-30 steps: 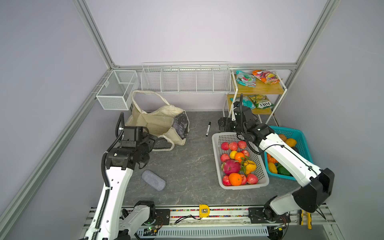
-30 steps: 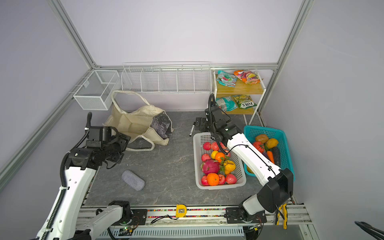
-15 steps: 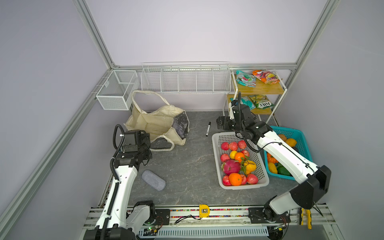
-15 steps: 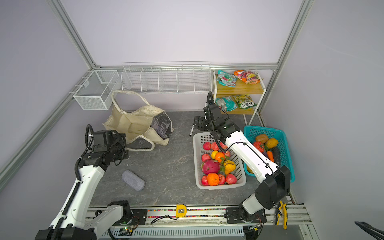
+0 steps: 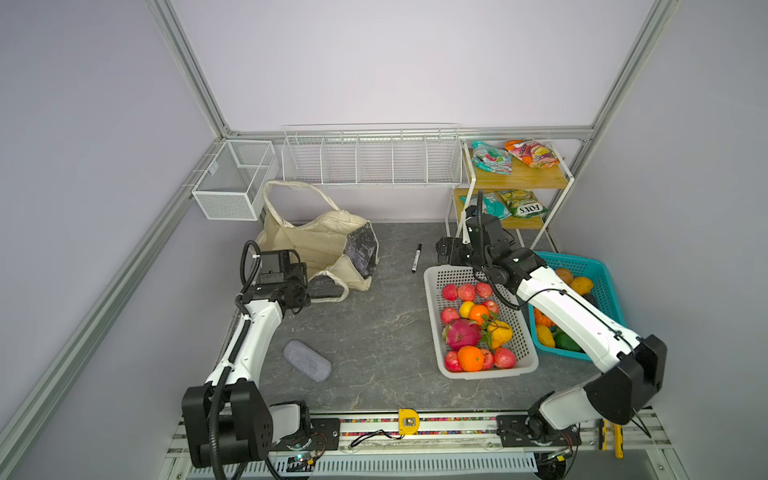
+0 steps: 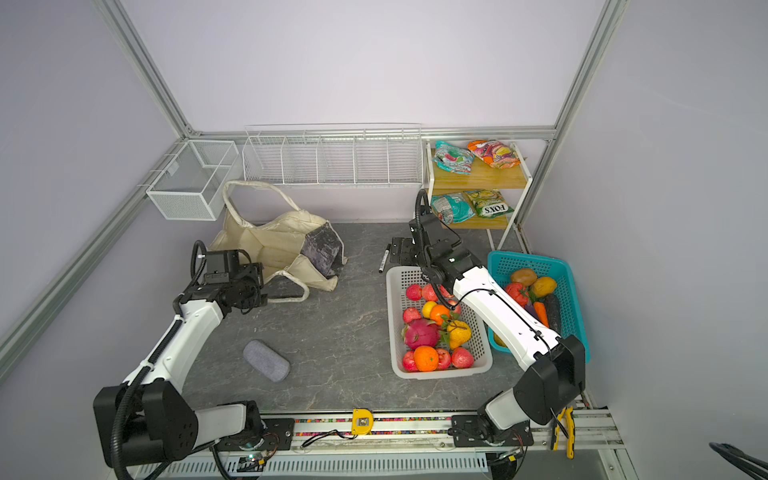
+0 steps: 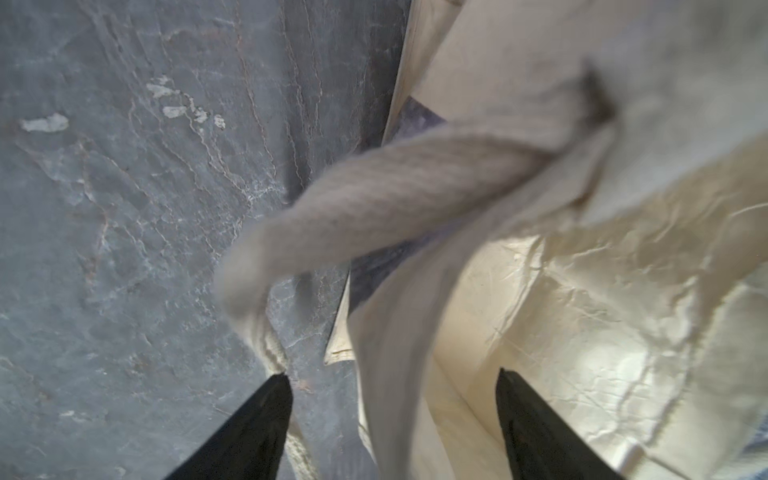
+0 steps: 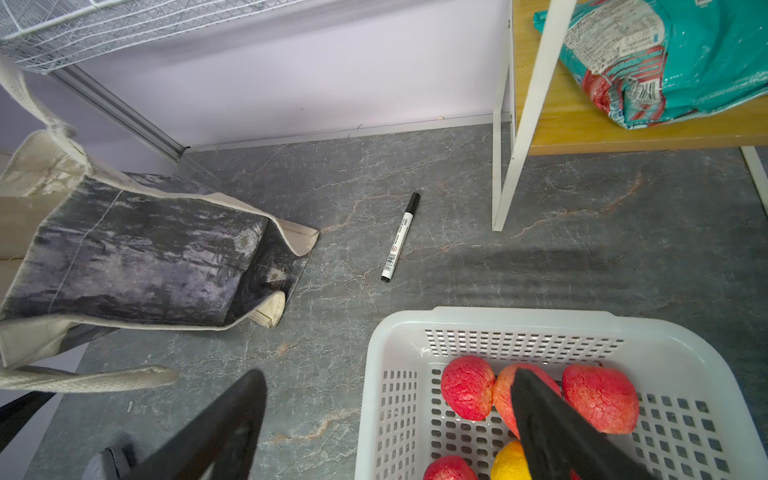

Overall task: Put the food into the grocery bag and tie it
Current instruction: 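Grasp the bag handle with the left gripper while the right grasps the other handle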

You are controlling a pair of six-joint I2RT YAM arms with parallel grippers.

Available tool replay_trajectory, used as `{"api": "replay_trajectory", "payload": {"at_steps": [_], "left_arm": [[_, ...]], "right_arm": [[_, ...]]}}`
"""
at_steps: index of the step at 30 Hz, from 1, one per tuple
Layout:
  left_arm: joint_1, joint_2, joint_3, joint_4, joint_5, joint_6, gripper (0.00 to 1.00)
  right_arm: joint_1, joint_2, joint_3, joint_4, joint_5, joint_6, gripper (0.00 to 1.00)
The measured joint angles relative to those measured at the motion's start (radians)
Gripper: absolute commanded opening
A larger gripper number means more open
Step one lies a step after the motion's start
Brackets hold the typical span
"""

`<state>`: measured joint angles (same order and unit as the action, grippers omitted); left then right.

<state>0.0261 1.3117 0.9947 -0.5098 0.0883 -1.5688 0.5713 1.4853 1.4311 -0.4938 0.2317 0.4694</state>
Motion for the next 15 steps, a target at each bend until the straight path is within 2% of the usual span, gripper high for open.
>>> {"api": "replay_trajectory", "payload": {"at_steps": [3,8,9,10,15], "left_arm": [[0.0,0.047,0.049,0.002,0.024,0.027,0.52],[0.003,0.058,0.086,-0.011,0.069,0.076,0.1],[0.005,0.059,0.091,-0.021,0.074,0.085,0.04],[0.005,0.059,0.097,-0.032,0.083,0.098,0.0],[0.005,0.062,0.148,-0.101,0.121,0.18,0.0]], "right_arm": [[0.0,-0.022,-0.005,-0.007,0.016,0.001,0.94],[0.0,-0.082,-0.022,-0.01,0.05,0.001,0.94],[0.0,-0.093,-0.027,-0.013,0.055,0.001,0.94],[0.0,-0.106,-0.033,-0.014,0.061,0.001,0.94],[0.0,-0.147,-0.063,-0.029,0.079,0.002,0.94]]}}
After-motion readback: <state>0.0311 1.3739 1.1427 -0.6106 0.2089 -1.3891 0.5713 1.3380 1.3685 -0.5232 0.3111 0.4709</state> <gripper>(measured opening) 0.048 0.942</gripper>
